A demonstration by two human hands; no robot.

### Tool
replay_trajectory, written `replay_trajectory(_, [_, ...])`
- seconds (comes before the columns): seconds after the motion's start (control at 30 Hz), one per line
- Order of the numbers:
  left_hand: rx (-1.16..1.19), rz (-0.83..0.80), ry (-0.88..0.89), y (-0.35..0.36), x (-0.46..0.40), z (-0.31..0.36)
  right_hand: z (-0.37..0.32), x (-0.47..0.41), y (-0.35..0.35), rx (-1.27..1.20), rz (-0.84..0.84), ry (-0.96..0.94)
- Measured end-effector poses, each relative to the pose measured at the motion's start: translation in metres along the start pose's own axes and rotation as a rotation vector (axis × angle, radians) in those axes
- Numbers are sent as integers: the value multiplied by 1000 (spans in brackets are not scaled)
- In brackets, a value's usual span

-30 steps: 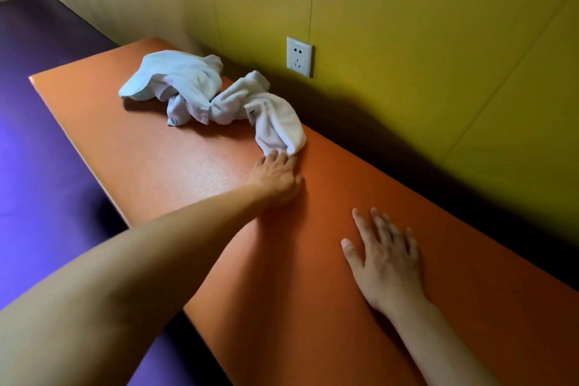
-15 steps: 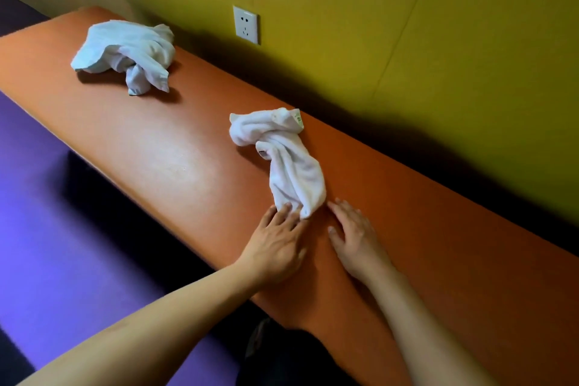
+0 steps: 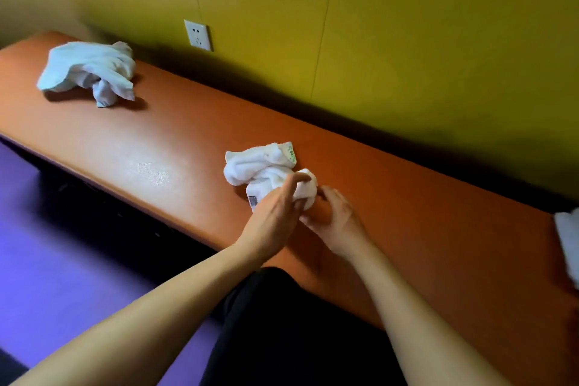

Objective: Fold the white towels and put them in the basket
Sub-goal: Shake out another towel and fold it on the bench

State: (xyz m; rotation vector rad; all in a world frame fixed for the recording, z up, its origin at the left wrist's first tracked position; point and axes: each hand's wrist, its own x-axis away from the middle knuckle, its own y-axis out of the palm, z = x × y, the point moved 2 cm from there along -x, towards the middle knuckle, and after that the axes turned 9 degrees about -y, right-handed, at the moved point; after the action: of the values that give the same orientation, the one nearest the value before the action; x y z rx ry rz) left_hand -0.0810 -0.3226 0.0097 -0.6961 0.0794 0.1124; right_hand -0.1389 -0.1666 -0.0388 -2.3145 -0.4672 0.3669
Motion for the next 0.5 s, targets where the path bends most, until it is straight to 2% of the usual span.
replay_trajectory(0.13, [103,48,-16,-21,-6,36,-22,5,-27,-86,173,-42])
replay_trajectory(0.4, [12,183,83,-67,-19,72,-46,12,-96,-128,501,-66])
replay_trajectory(0.43, [-2,190,95,-70,-19,79,-50,15,-103,-168,493,-81])
replay_trajectory(0.5, [-38,187,129,-74,-18,94,-65,23,-108,-287,325,-138])
